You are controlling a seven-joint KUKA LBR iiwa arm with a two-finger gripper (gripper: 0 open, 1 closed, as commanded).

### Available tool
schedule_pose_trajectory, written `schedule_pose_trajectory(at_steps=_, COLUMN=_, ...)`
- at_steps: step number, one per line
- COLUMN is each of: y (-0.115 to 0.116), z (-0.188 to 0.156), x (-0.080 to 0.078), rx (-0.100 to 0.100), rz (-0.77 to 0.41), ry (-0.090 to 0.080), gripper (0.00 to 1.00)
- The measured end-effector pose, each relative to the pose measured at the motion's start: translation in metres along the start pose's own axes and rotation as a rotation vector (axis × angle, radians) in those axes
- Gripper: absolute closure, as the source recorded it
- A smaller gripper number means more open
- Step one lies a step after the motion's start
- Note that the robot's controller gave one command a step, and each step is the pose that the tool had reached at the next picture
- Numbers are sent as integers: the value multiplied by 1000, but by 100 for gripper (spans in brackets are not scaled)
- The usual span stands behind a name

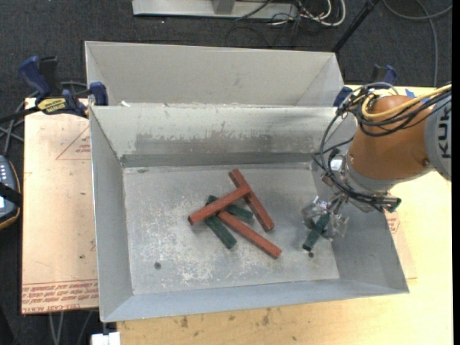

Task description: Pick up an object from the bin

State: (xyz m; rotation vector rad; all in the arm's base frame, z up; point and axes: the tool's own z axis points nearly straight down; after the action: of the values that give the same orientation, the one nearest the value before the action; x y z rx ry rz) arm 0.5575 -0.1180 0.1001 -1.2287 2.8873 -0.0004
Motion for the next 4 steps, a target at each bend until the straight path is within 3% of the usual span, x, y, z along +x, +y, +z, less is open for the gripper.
schedule_pose_trajectory(at_steps=3, y=2, z=-24, x=0, rx=-4, rz=2, ry=2, gripper=100)
schedule_pose_trajectory(at_steps=4, y=2, z=-46, x=-1, rx=-4, rz=2, ry=2, gripper=100)
